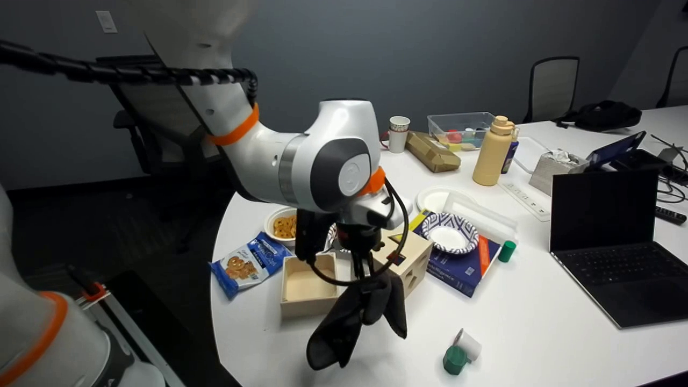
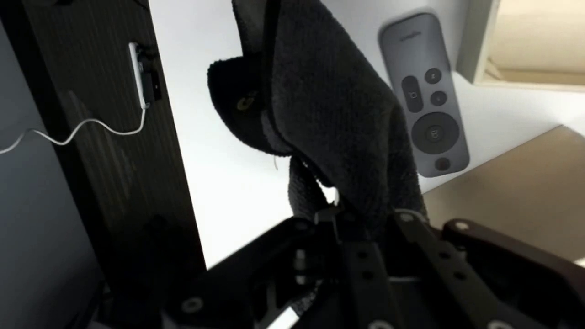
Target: Use the towel to wipe the right side of the counter.
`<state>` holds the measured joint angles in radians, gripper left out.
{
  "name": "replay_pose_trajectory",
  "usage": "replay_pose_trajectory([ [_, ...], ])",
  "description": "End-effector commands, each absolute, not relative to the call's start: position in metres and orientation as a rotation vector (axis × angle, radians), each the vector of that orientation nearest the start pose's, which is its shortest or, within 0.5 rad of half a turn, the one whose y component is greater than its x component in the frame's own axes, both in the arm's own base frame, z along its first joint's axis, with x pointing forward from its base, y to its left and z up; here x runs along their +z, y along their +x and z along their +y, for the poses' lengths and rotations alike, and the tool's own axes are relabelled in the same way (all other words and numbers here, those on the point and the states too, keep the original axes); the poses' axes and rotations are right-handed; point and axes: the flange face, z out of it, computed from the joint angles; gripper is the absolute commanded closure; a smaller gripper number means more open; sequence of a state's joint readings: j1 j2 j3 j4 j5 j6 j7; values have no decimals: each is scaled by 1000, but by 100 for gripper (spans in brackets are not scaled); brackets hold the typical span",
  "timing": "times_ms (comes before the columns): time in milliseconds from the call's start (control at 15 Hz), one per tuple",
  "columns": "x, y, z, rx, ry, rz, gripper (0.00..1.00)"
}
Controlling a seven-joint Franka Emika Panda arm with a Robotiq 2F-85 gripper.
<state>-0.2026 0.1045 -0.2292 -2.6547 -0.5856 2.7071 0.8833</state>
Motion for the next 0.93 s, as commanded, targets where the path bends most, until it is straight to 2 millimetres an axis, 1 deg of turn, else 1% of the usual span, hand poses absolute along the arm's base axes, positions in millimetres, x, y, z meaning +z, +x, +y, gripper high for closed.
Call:
replay_pose_trajectory([
  [0,168,383,-186,-16,-3059,1364,98],
  [67,161,382,-190,-29,-3023,1386,98],
  [200,145,381,-193,-35,-2959,1419,98],
  [533,116,379,-208,-7,-2879,1506,98],
  [733,99,381,-219,30,-2849,1555,98],
  [867,88,387,-225,51,-2830,1571,98],
])
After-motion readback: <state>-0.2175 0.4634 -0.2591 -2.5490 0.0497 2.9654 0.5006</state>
